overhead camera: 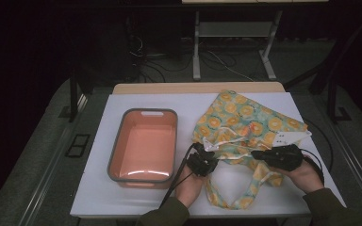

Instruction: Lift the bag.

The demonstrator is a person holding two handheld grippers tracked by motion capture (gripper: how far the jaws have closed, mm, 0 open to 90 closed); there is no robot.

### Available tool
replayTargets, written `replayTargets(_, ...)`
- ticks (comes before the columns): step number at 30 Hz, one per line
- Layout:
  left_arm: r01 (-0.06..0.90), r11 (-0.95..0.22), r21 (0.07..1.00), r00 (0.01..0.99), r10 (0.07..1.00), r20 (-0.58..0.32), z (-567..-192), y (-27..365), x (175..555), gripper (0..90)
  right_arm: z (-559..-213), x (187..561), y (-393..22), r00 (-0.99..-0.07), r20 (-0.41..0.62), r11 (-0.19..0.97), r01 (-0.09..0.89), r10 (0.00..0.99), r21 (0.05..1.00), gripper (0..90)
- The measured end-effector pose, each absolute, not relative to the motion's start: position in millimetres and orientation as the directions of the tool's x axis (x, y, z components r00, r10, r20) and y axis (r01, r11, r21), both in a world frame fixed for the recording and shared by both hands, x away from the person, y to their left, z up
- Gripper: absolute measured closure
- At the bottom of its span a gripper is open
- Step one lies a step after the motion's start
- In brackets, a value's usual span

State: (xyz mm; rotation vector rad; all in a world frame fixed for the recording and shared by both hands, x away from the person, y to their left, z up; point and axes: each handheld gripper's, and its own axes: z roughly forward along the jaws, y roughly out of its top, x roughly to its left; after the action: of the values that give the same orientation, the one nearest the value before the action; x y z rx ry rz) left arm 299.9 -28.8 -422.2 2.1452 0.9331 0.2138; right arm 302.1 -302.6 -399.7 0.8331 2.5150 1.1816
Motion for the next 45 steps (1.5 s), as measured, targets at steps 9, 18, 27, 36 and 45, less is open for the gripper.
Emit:
replayTargets(9, 0.552, -0.350, 0.757, 0.707, 0.677, -0.203, -379, -10, 313, 88.5, -388, 325, -294, -0.798, 0.000, 0.487, 0.368, 0.602, 0.792, 89.2)
replayTargets(18, 0.527, -0.301, 0.795, 0.695, 0.690, -0.200, -359, 11, 321, 88.7, -370, 346, -290, -0.781, -0.004, 0.427, 0.338, 0.625, 0.838, 89.2)
replayTargets(27, 0.468, -0.223, 0.855, 0.696, 0.689, -0.202, -329, 35, 314, 88.8, -351, 345, -277, -0.801, -0.010, 0.398, 0.286, 0.599, 0.872, 89.2)
replayTargets(36, 0.458, -0.221, 0.861, 0.715, 0.667, -0.208, -336, 34, 347, 88.7, -355, 364, -274, -0.778, -0.009, 0.394, 0.308, 0.628, 0.866, 89.2)
replayTargets(45, 0.402, -0.217, 0.890, 0.704, 0.695, -0.148, -305, 31, 376, 88.7, -330, 383, -275, -0.749, -0.033, 0.375, 0.292, 0.662, 0.880, 89.2)
